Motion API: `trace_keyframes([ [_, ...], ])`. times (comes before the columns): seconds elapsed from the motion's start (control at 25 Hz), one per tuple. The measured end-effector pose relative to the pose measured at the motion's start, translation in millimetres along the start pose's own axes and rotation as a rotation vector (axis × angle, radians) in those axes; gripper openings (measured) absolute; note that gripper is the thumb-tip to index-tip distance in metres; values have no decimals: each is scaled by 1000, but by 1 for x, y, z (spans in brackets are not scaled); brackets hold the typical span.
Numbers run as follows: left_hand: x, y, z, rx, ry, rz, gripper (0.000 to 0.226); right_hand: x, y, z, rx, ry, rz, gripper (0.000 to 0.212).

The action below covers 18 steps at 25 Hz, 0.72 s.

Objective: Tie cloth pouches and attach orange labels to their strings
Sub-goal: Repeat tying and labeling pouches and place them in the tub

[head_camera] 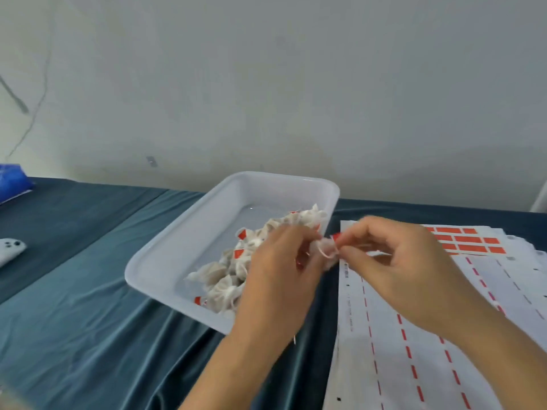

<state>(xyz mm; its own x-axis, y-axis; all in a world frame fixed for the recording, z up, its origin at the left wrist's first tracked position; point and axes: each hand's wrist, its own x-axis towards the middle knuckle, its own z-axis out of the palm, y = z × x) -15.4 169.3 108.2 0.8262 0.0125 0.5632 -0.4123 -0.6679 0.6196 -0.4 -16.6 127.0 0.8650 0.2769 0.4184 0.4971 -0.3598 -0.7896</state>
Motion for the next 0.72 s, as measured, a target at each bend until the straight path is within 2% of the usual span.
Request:
trace_keyframes([
  [0.08, 12, -14, -21, 103, 106, 11, 11, 21, -11, 26, 50, -26, -29, 17],
  [0.16, 16, -30, -38, 210, 130, -28, 12, 38, -16, 53, 11, -63, -16, 13],
  [0.28, 5, -47, -47, 352, -29, -138, 14, 48, -10, 80, -118, -183, 23, 11],
  [0.36, -7, -48, -47, 377, -93, -149, 15, 48, -7, 85, -164, -211, 22, 12],
  [0.56, -4, -34, -45, 585, -17, -56, 21, 38, -7, 58, -205, -145, 1, 7],
  [0.72, 4, -19, -32, 574, -23, -178, 20, 18, -5, 16, -230, -75, 17, 10],
])
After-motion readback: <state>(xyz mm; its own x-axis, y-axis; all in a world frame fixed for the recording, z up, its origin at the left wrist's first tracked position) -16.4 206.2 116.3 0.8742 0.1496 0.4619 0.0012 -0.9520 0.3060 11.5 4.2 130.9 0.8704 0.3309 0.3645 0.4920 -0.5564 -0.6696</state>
